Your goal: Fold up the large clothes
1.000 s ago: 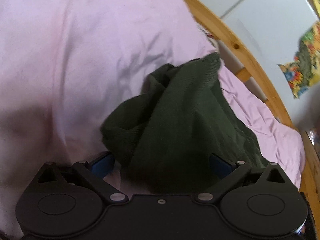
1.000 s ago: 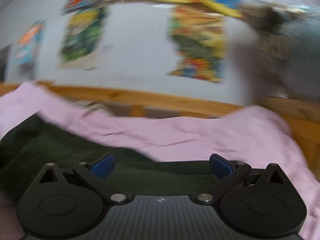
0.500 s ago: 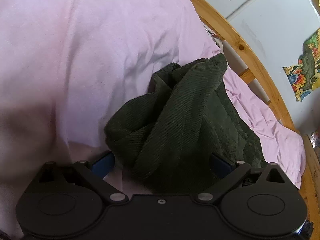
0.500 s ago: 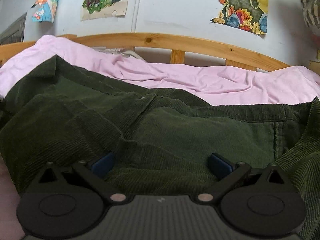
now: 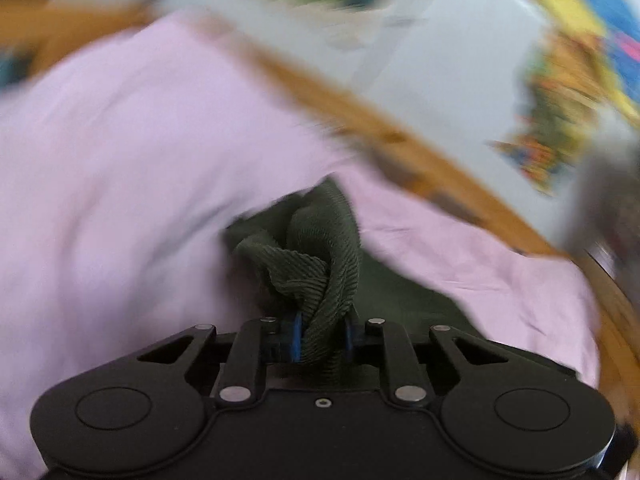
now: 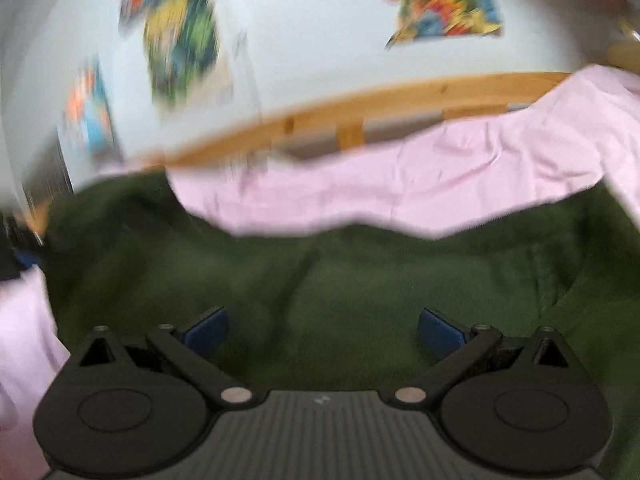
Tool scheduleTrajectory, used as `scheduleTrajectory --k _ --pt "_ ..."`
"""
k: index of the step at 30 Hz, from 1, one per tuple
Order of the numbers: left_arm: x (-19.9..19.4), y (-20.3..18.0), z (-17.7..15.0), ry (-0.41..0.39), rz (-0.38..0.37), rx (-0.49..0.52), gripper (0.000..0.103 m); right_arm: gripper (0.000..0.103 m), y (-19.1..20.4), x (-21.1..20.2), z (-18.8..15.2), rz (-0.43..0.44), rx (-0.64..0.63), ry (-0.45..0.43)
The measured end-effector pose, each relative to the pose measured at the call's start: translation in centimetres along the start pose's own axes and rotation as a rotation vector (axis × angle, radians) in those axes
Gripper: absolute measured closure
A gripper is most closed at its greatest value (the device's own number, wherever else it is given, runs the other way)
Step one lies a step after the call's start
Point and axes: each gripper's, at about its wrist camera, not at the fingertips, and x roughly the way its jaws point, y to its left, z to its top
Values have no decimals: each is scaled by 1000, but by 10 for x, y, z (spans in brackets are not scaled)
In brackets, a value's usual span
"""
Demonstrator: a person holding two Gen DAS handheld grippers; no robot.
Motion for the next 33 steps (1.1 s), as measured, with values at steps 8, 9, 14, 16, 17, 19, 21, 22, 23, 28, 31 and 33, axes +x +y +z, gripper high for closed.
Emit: scheduleTrajectory --k 8,9,14,16,17,19,21,22,23,28,31,33 --pt "-12 -129 5 29 -292 462 83 0 -117 -18 24 534 772 10" --pt "-10 -140 -1 52 -309 509 83 0 -127 -14 18 602 847 24" --pt "-1 -181 -43 128 -357 697 83 0 -132 0 13 555 801 189" --pt "3 -193 -59 140 -355 764 83 1 -130 -2 9 542 785 216" --pt "2 -194 -64 138 -349 790 83 1 -131 -5 6 559 802 225" --pt "4 -200 -67 130 -331 817 83 1 -132 -13 1 595 814 253" --pt "4 -199 -64 127 -313 802 83 1 -132 -21 -2 629 801 266" --pt "5 -198 -62 125 -303 792 83 0 -133 -23 -3 652 819 270" --pt "5 -195 -59 123 -292 777 83 0 -133 -22 -7 684 853 270" --pt "0 -185 -56 144 -300 761 83 0 -139 6 -27 764 1048 197" --pt "0 -198 -67 147 -308 841 83 0 -149 12 -29 776 1117 126" --pt "-2 -205 -77 154 -322 891 83 0 -155 12 -26 772 1120 81"
